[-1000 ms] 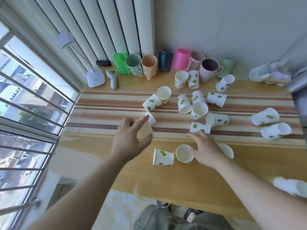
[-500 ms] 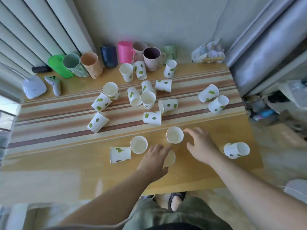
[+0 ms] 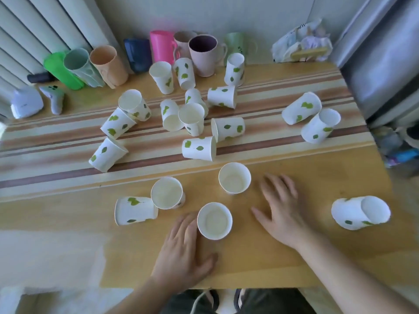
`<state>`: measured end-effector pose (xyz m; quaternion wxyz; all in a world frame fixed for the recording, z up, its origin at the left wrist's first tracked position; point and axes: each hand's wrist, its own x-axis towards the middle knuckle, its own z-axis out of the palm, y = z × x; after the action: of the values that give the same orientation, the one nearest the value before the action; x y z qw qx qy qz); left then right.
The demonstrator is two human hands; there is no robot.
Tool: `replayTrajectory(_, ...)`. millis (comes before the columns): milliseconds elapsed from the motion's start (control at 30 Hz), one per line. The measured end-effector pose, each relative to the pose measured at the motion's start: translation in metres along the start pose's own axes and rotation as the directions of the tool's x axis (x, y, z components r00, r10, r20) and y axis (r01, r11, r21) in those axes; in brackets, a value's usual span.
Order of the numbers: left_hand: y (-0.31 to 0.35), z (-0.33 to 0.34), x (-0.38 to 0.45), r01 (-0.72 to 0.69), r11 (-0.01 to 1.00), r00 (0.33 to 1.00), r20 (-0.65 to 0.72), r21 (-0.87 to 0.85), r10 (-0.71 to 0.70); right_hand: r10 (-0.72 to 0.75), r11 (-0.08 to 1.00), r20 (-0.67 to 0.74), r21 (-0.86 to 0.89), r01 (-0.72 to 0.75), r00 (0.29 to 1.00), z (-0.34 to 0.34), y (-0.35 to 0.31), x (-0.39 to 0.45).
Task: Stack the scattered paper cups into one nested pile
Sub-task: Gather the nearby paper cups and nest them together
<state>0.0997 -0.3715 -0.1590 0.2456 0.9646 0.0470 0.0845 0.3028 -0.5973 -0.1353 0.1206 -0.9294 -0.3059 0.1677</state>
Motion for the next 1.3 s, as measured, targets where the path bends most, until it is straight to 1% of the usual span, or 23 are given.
replayTrajectory(100,-0.004,0.008,-0.008,0.015,0.994,0.997,-0.077,0.106,-0.007,-0.041,0.995,-0.111,-0.098,0.03,0.993,0.018,0.003,-0.008)
replayTrajectory(200,-0.004,0.006,-0.009,0.066,0.982,0.997,-0.05,0.179,-0.058,-0.069,0.991,-0.193,-0.129,0.044,0.979,0.024,0.001,-0.008)
replayTrajectory(333,0.007,0.004,-0.016,0.119,0.962,0.992,-0.062,0.247,-0.106,-0.032,0.99,-0.206,-0.138,0.004,0.978,0.027,-0.002,-0.017)
replayTrajectory(467,0.014,-0.005,-0.017,0.143,0.952,0.987,0.027,0.27,-0.156,-0.027,0.986,-0.217,-0.167,-0.01,0.976,0.021,-0.008,-0.027)
replayTrajectory(567,0.018,-0.012,-0.013,0.128,0.962,0.991,0.009,0.24,-0.134,0.004,0.99,-0.248,-0.138,-0.039,0.969,0.014,-0.019,-0.044)
replayTrajectory(667,0.016,-0.011,-0.013,0.133,0.963,0.987,0.058,0.234,-0.151,0.043,0.99,-0.215,-0.124,-0.071,0.976,0.027,-0.027,-0.07)
replayTrajectory(800,0.019,-0.017,-0.009,0.203,0.963,0.972,0.086,0.177,-0.22,0.058,0.991,-0.209,-0.105,-0.082,0.976,0.042,-0.031,-0.087)
replayTrajectory(900,0.025,-0.018,0.003,0.234,0.963,0.968,0.062,0.136,-0.244,0.06,0.991,-0.239,-0.101,-0.087,0.969,0.041,-0.034,-0.085)
replayTrajectory(933,0.027,-0.017,0.009,0.241,0.967,0.968,0.047,0.086,-0.245,0.071,0.991,-0.257,-0.092,-0.098,0.964,0.041,-0.034,-0.083)
replayTrajectory(1000,0.029,-0.016,0.023,0.249,0.962,0.968,0.042,-0.114,-0.246,0.098,0.988,-0.292,-0.086,-0.129,0.951,0.036,-0.033,-0.073)
replayTrajectory(1067,0.029,-0.013,0.039,0.212,0.93,0.976,0.023,-0.3,-0.215,0.123,0.99,-0.318,-0.031,-0.141,0.94,0.031,-0.031,-0.056)
replayTrajectory(1100,0.029,-0.012,0.047,0.187,0.919,0.98,-0.001,-0.346,-0.2,0.144,0.99,-0.329,0.05,-0.136,0.933,0.028,-0.03,-0.046)
replayTrajectory(1133,0.028,-0.009,0.055,0.167,0.914,0.982,-0.025,-0.371,-0.189,0.166,0.978,-0.347,0.175,-0.11,0.923,0.025,-0.029,-0.036)
replayTrajectory(1200,0.024,-0.004,0.068,0.144,0.9,0.982,-0.055,-0.412,-0.183,0.199,0.902,-0.397,0.431,-0.01,0.896,0.017,-0.032,-0.012)
replayTrajectory(1267,0.018,0.002,0.074,0.132,0.886,0.98,-0.074,-0.444,-0.183,0.195,0.807,-0.401,0.584,0.085,0.895,0.01,-0.038,0.01)
replayTrajectory(1300,0.015,0.004,0.075,0.128,0.883,0.978,-0.088,-0.45,-0.187,0.156,0.767,-0.391,0.626,0.138,0.907,0.006,-0.041,0.021)
